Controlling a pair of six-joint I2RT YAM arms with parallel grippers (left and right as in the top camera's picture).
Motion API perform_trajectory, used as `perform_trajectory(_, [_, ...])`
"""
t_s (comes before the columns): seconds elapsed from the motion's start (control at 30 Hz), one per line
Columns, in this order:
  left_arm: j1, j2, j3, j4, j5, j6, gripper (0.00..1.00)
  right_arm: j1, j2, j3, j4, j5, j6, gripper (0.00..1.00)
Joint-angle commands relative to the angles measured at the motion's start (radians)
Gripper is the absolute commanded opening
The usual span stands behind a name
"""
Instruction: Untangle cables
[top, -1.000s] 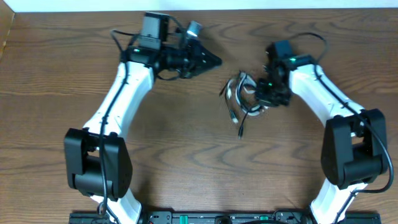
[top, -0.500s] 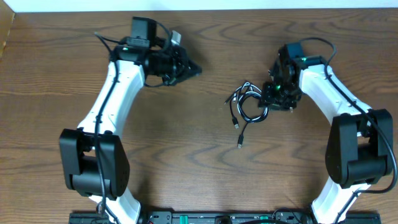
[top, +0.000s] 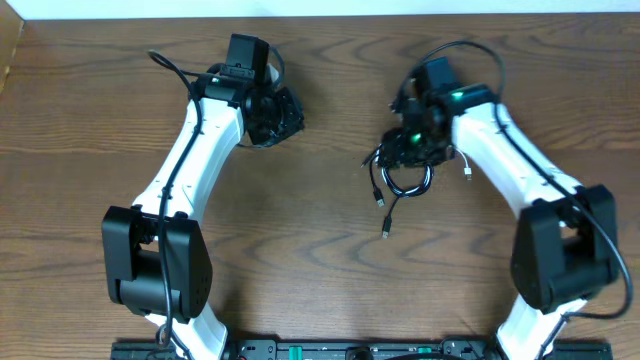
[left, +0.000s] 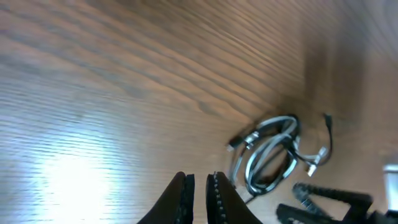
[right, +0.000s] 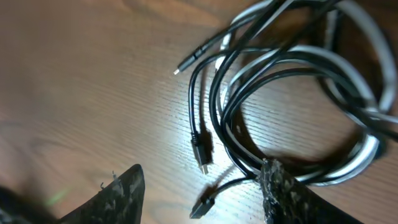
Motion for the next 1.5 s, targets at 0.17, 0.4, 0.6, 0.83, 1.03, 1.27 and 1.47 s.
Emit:
perform_trajectory(0.17, [0.008,-0.008,0.006,-0.006,-0.067,-0.024,0.17,0.055,0.117,-0.008,0.021,0.100,-0.027,0.38])
perform_trajectory(0.4, [0.008,-0.008,0.006,-0.007,-0.066,-0.024,0.17,0.081,0.200,-0.007,0.103,0.126,-0.027,0.16])
perform_trajectory(0.6, [0.006,-0.008,0.006,-0.008,-0.064,-0.024,0.16,0.077,0.176,0.045,0.063,0.104,-0.027,0.01])
perform_trajectory(0.83, [0.006,-0.008,0.006,-0.002,0.248,0.229,0.12,0.032,0.047,0.295,-0.105,-0.124,-0.031,0.01])
perform_trajectory(1.03, [0.006,-0.008,0.006,0.050,0.469,0.285,0.17,-0.073,-0.023,0.349,-0.101,-0.282,0.131,0.01])
perform_trajectory(1.27, [-0.011,-0.008,0.006,0.089,0.519,0.296,0.31,-0.164,-0.023,0.348,-0.069,-0.531,0.289,0.01])
perform_trajectory(1.47, [-0.077,-0.008,0.005,0.106,0.427,0.267,0.31,-0.195,-0.023,0.348,0.026,-0.633,0.468,0.01])
